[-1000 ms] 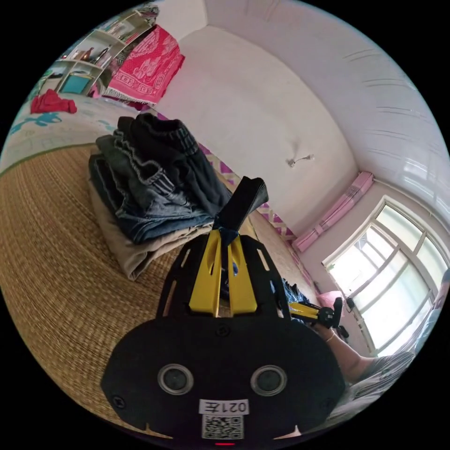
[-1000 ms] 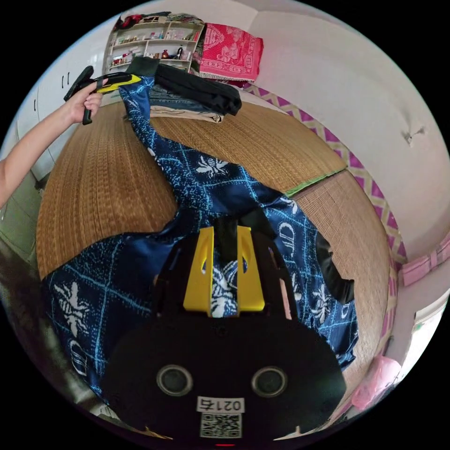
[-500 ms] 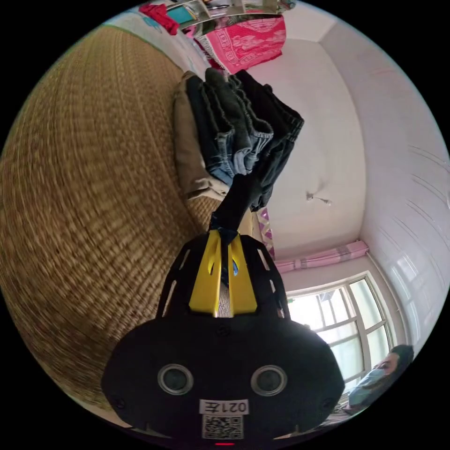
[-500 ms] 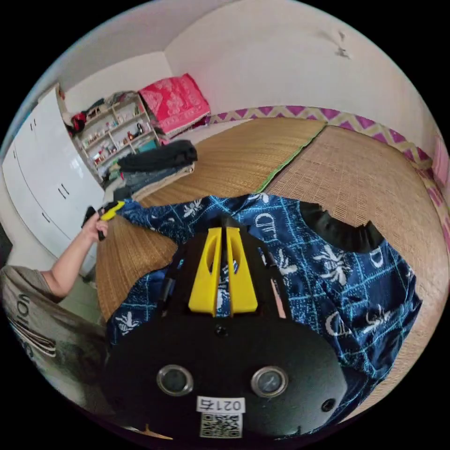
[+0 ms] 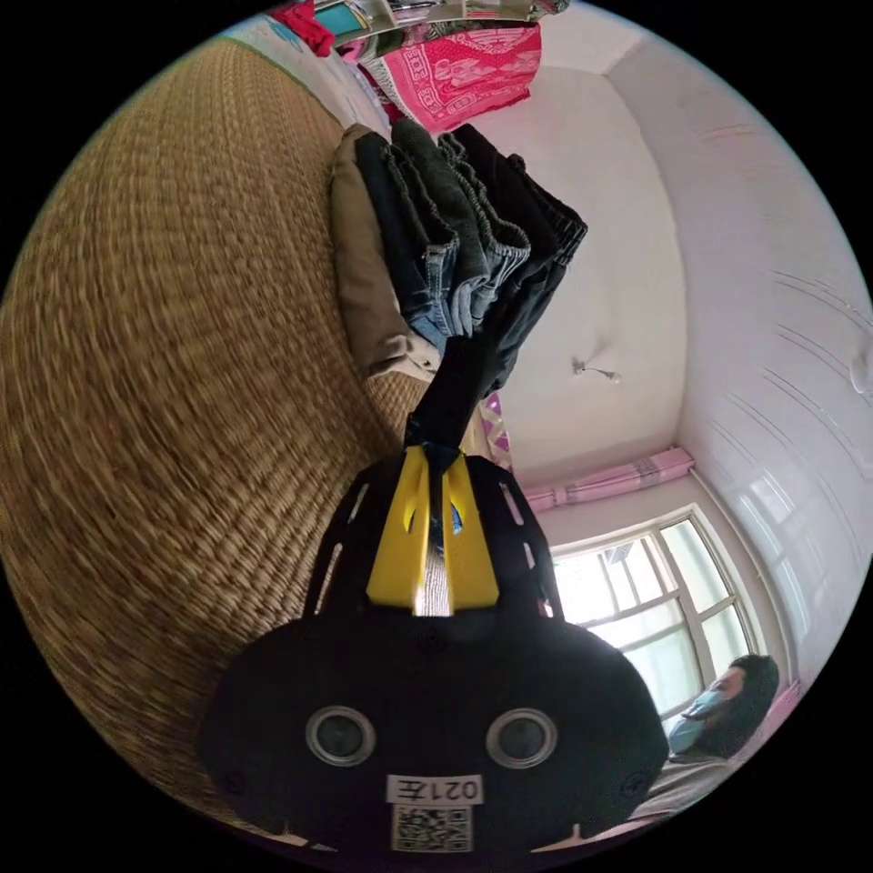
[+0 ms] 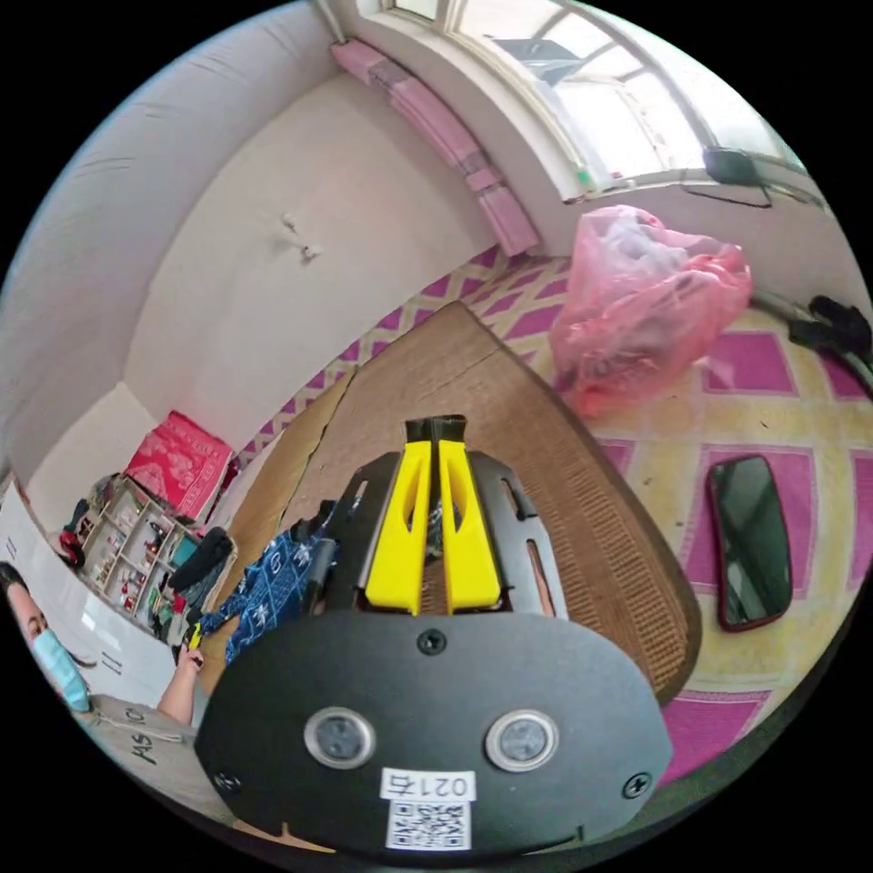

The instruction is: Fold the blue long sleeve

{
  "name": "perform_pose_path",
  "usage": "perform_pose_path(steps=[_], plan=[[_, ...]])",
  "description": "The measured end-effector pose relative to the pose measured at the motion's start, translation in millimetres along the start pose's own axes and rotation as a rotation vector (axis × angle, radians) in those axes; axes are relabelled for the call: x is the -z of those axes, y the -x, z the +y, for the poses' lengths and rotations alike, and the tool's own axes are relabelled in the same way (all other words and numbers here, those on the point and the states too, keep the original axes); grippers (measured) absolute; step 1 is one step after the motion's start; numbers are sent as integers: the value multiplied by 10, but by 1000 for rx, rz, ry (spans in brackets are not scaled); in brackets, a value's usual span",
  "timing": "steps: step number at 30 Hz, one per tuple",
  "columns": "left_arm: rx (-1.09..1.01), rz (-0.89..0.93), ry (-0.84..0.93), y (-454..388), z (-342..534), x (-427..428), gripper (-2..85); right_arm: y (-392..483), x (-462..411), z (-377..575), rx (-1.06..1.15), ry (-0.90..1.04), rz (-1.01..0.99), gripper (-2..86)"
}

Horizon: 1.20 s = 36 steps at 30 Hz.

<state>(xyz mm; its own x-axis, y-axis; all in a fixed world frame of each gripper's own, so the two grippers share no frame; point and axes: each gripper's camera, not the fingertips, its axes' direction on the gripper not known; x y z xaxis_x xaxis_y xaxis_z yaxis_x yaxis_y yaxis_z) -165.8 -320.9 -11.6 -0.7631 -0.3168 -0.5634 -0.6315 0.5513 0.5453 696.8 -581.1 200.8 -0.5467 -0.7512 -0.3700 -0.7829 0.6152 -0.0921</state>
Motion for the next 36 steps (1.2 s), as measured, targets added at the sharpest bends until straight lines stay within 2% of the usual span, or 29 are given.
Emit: perform_pose_path(steps=[5, 13, 19, 22, 27, 29, 33, 36], plan=[[-40, -65, -62, -217, 206, 118, -9, -1637, 739, 559, -212, -159, 63, -5], [-11, -121, -58, -331, 322, 154, -9, -2856, 1469, 1267, -310, -170, 195, -4], [14, -134, -53, -370, 384, 189, -9, -3549, 1622, 1897, -462, -79, 79, 6], [14, -138, -54, -401, 413, 215, -8, -3717, 1841, 2182, -537, -161, -66, 15], [-20, -89, -67, -444, 463, 302, 2, -3499, 2276, 2493, -585, -306, -128, 44], [-66, -83, -116, -525, 517, 397, 32, -3077, 2527, 2578, -545, -382, -60, 56], [-44, -18, -186, -441, 545, 585, 66, -2221, 2644, 2556, -378, -357, -81, 56], [37, 45, -183, -236, 455, 682, 79, -1401, 2574, 2613, -251, -311, -220, 38]])
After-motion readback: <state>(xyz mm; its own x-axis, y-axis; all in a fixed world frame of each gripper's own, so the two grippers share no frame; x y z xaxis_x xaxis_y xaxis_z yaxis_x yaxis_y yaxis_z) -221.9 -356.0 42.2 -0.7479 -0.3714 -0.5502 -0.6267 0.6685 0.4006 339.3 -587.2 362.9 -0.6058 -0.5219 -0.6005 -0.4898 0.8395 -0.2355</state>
